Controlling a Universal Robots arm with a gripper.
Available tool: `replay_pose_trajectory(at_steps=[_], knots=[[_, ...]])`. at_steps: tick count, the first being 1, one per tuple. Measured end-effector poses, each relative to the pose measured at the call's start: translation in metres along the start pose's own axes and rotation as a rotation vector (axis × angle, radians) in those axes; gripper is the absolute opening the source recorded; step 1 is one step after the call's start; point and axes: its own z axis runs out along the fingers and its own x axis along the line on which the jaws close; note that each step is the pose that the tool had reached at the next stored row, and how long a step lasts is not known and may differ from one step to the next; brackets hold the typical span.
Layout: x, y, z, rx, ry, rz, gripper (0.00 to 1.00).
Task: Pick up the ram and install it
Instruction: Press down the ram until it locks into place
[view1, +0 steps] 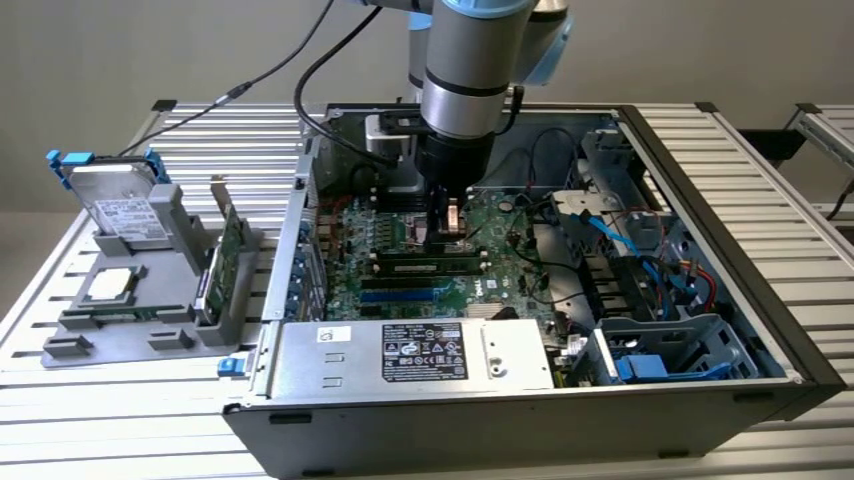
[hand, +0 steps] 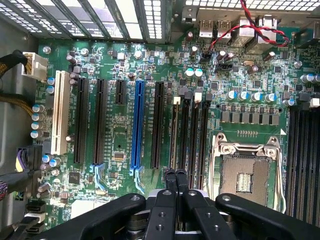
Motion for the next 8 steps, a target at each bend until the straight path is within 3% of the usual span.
replay_pose_trajectory(at_steps=[4, 8], knots=[[0.0000, 0.0000, 0.0000, 0.0000, -0.0001, 0.002, 0.10], [0.0000, 0.0000, 0.0000, -0.0012, -0.0050, 0.060, 0.10]])
